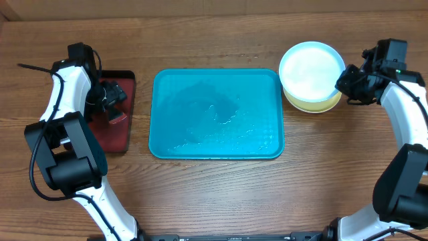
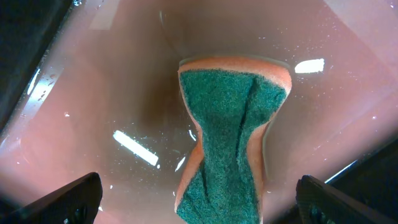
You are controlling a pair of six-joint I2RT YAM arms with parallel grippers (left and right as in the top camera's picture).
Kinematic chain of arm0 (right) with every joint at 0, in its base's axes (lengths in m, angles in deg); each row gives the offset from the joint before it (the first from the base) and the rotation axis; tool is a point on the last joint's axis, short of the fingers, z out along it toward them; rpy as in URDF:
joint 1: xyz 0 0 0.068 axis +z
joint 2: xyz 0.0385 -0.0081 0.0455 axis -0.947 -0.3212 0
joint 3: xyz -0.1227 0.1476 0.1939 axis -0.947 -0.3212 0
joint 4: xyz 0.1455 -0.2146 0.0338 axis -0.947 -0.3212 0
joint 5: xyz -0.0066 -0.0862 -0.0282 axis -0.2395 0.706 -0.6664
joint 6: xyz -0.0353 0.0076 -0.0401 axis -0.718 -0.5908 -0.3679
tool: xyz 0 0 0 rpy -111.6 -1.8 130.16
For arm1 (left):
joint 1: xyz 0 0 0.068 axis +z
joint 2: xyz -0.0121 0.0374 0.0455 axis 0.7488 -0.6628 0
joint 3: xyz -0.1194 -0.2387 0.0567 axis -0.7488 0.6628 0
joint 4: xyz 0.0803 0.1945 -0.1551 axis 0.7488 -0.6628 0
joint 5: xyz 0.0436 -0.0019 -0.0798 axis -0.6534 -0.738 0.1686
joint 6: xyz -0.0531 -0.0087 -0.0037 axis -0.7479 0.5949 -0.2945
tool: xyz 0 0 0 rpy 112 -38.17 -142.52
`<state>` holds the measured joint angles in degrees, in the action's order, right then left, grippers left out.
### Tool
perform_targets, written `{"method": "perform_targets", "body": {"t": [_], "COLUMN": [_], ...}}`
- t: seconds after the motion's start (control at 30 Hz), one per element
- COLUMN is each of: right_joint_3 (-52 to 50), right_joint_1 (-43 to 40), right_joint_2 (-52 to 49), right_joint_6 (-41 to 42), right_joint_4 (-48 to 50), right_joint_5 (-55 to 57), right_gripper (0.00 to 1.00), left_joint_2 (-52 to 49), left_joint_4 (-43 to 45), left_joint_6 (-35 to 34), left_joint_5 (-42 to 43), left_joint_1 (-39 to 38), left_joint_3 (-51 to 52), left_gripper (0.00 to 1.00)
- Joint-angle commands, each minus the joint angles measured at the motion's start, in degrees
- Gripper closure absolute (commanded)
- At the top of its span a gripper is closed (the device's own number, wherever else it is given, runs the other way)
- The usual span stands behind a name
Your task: Clean dirty plates on tray and stack at the side
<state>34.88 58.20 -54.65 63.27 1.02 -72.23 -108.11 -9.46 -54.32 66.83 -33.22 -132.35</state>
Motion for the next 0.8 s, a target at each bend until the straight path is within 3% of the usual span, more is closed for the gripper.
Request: {"method": "perform_targets", "body": {"t": [0.0,0.27,0.37,0.5,0.77], "right_joint_3": [-2.5,-9.5,-10.1,-9.8,-8.0], "right_joint_1": [0.2,-0.2,-0.1,-0.1,0.2], "right_joint_2": [-0.3,-1.1,-1.8,-1.8,3.2], "right_joint_6": [5.1,7.0,7.0,6.8,6.8], "right_joint_4": [2.2,11.0,12.4,12.3,7.7], "right_joint_5": [7.4,8.9,7.0,1.4,-8.7], "right_gripper": [0.96,0.95,0.69,0.50,0.45], "left_joint_2": [-0.1,-0.1,-0.1,-0.1,-0.1], "left_joint_4": [-0.1,-0.1,-0.1,-0.1,-0.1], "left_joint_6": [0.0,0.0,0.0,0.0,0.0], "left_joint_5": [-0.2,-0.2,-0.2,-0.2,-0.2], "left_joint_1": [0.2,0.1,0.1,0.2,0.1], "left_joint_3": [-1.3,-1.3,-1.3,-1.3,-1.3], "left_gripper": [0.00,0.00,0.00,0.00,0.00]}}
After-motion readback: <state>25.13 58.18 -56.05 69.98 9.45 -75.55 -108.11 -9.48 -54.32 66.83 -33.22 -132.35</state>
